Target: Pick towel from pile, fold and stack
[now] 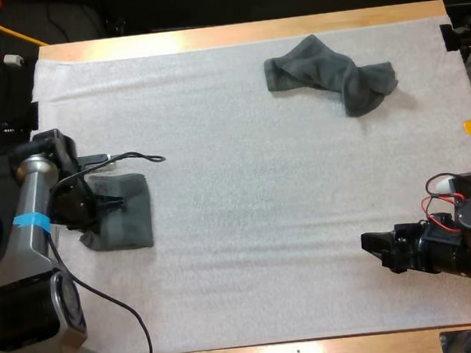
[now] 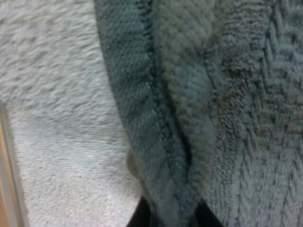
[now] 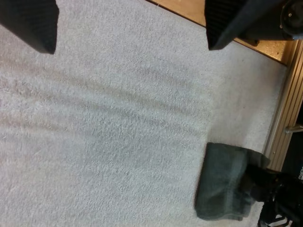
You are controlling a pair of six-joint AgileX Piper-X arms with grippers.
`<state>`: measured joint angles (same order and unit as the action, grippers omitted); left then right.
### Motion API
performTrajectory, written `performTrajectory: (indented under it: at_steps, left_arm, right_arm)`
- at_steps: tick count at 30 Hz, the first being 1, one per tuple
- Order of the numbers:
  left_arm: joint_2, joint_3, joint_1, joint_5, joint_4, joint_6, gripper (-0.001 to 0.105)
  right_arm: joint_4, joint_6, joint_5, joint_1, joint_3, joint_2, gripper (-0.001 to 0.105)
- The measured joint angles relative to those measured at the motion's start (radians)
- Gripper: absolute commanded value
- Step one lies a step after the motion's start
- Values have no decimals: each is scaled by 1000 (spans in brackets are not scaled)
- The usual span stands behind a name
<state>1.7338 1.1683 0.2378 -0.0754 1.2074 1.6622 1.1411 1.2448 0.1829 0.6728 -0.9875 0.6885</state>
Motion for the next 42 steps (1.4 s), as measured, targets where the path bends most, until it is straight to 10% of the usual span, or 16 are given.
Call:
performTrajectory:
  at_steps: [5, 13, 20, 29, 42]
  left_arm:
    - [0, 0, 5, 21, -3, -12, 6]
    - [-44, -2, 5, -71, -9, -21, 61]
    - [-157, 22, 5, -72, -22, -13, 61]
    - [-202, 17, 5, 246, -92, 16, 61]
    - [-85, 13, -63, 235, -230, 53, 61]
  right_arm:
    - [0, 0, 0, 0, 0, 0, 63]
    - [0, 0, 0, 0, 0, 0, 63]
    - [0, 0, 7, 0, 0, 0, 63]
    - [0, 0, 7, 0, 0, 0, 63]
    - [0, 0, 7, 0, 0, 0, 63]
